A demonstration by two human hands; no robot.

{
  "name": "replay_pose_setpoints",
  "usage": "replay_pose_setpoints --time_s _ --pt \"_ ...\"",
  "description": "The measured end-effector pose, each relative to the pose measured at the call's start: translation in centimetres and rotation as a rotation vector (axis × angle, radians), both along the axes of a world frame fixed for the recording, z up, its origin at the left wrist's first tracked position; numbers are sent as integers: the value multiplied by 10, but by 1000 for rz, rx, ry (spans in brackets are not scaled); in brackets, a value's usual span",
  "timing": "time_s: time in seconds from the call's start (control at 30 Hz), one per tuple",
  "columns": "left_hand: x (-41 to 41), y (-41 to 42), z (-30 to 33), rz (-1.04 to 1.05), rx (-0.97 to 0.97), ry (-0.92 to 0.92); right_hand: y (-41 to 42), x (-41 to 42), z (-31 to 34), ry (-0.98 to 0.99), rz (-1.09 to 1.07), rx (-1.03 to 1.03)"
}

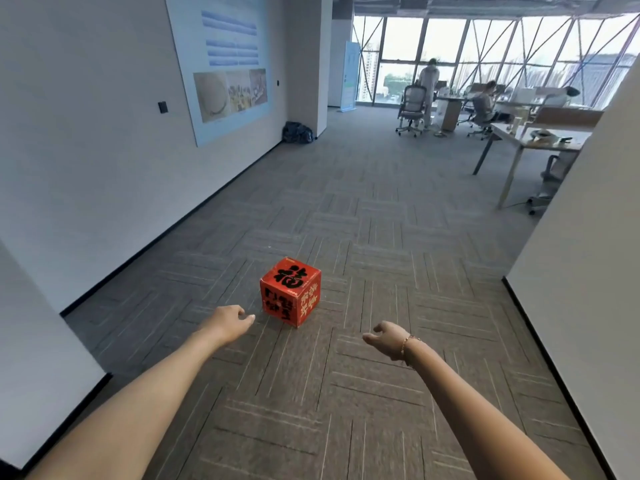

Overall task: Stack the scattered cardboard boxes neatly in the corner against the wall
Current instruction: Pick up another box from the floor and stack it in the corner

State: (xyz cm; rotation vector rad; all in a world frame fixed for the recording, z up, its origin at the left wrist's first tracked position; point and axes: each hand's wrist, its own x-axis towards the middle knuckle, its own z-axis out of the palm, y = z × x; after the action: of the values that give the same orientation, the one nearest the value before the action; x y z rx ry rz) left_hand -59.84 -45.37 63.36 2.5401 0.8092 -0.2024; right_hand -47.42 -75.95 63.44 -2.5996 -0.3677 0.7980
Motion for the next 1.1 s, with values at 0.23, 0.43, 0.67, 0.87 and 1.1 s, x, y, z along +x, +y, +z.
replay_pose_setpoints --time_s 0.23,0.43,0.67,0.87,1.1 --pt "115 48 -26 -1 -6 43 52 115 -9 26 -17 2" --pt "223 90 -47 30 -13 63 103 234 -17 33 15 -31" --pt "315 146 -51 80 -40 55 171 337 -26 62 74 -87" --pt "380 218 -64 96 -47 88 238 400 -50 106 89 -90" --pt "473 320 -99 13 -44 160 328 463 -107 174 -1 -70"
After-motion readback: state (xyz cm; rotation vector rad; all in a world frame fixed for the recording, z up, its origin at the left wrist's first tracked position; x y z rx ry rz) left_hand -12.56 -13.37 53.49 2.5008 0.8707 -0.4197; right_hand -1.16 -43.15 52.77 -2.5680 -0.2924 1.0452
